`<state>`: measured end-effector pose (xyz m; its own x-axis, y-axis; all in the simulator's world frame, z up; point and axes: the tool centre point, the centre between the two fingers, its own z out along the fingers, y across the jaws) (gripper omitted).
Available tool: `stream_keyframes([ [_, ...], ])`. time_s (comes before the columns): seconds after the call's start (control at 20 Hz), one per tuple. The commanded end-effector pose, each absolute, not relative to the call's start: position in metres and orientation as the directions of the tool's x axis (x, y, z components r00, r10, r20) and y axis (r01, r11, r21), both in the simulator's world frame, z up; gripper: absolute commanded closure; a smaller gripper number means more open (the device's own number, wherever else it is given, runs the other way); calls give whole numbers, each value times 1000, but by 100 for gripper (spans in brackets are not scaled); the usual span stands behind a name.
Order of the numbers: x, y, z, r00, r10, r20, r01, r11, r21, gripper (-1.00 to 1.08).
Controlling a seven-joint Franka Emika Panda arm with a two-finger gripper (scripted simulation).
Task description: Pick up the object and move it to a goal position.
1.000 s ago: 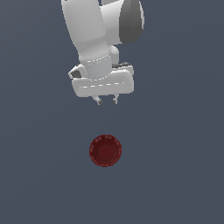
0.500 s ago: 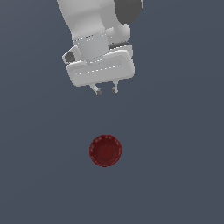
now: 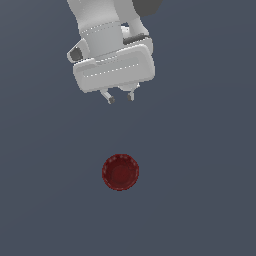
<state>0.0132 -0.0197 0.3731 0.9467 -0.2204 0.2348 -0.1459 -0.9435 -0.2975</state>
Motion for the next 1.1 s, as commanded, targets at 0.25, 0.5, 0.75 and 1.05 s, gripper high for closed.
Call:
stream_keyframes([
  [0.25, 18, -21, 361, 943, -238, 231, -161, -937, -311, -20],
  [0.5, 28, -25, 340, 935, -274, 226, -189, -923, -335, -20],
  [0.75, 41, -32, 304, 918, -333, 215, -240, -898, -369, -20],
  [1.05, 56, -45, 238, 878, -440, 188, -336, -847, -413, -20],
])
